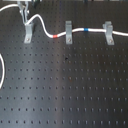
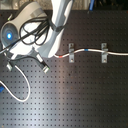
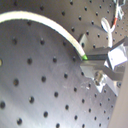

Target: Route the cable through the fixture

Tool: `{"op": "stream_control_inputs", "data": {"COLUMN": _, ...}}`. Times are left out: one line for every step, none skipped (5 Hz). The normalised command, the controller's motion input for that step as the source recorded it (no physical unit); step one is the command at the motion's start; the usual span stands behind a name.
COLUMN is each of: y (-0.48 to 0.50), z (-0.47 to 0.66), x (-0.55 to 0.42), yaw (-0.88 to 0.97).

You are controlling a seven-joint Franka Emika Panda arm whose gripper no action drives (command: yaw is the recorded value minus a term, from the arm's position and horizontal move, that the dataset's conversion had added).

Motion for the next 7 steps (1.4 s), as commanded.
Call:
{"op": "stream_control_inputs", "data": {"y": -0.352, "z": 0.06, "x": -0.123, "yaw": 0.22}}
{"op": "stream_control_inputs", "data": {"y": -0.077, "z": 0.0, "x": -0.167, "yaw": 0.16}}
{"op": "stream_control_inputs", "data": {"y": 0.206, "z": -0.01, "x": -0.271, "yaw": 0.05}}
{"op": "stream_control_inputs", "data": {"y": 0.297, "z": -0.06, "x": -0.23, "yaw": 0.07}}
{"op": "stream_control_inputs", "data": {"y": 0.0, "z": -0.03, "x": -0.001, "yaw": 0.0}}
{"op": "stream_control_inputs", "data": {"y": 0.004, "z": 0.0, "x": -0.021, "yaw": 0.0}}
{"op": "stream_control_inputs", "data": {"y": 0.212, "z": 0.11, "x": -0.175, "yaw": 0.04}}
